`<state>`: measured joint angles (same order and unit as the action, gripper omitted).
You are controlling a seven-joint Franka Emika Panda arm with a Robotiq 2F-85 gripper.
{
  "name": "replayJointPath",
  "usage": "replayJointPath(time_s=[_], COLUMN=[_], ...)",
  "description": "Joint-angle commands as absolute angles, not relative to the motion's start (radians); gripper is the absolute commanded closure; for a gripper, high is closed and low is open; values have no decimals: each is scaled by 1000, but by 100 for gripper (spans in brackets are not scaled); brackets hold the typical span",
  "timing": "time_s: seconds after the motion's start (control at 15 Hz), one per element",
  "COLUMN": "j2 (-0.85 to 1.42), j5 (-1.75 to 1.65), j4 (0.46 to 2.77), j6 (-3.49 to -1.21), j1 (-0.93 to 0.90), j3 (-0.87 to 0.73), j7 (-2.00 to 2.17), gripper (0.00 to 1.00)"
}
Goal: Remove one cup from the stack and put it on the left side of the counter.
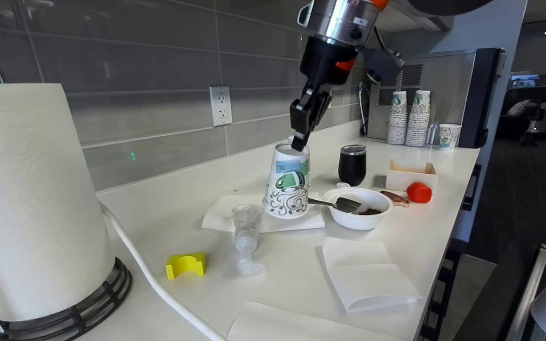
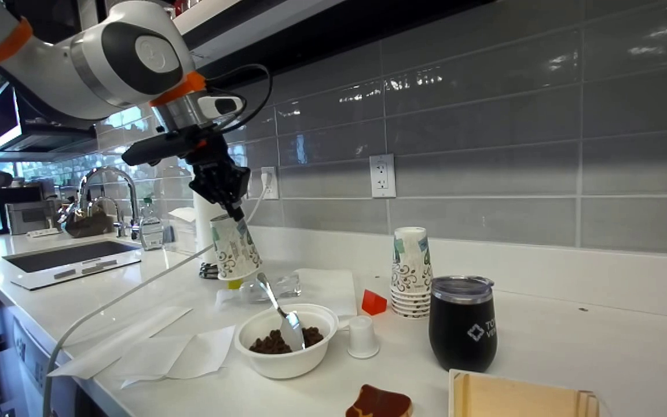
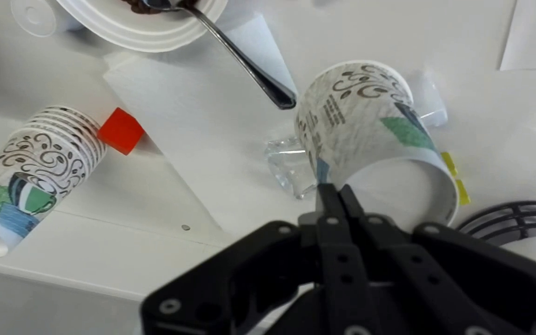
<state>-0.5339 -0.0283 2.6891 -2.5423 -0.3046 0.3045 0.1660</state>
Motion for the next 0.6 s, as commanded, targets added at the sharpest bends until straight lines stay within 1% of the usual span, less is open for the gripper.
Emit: replayJointPath(time_s=[0.0, 0.53], j2=[-476, -324], j5=[2, 8], j4=[2659, 2636], j6=[-2514, -2562], j1=[-347, -368], j3=[297, 309], j7=[108, 71], gripper=[99, 99])
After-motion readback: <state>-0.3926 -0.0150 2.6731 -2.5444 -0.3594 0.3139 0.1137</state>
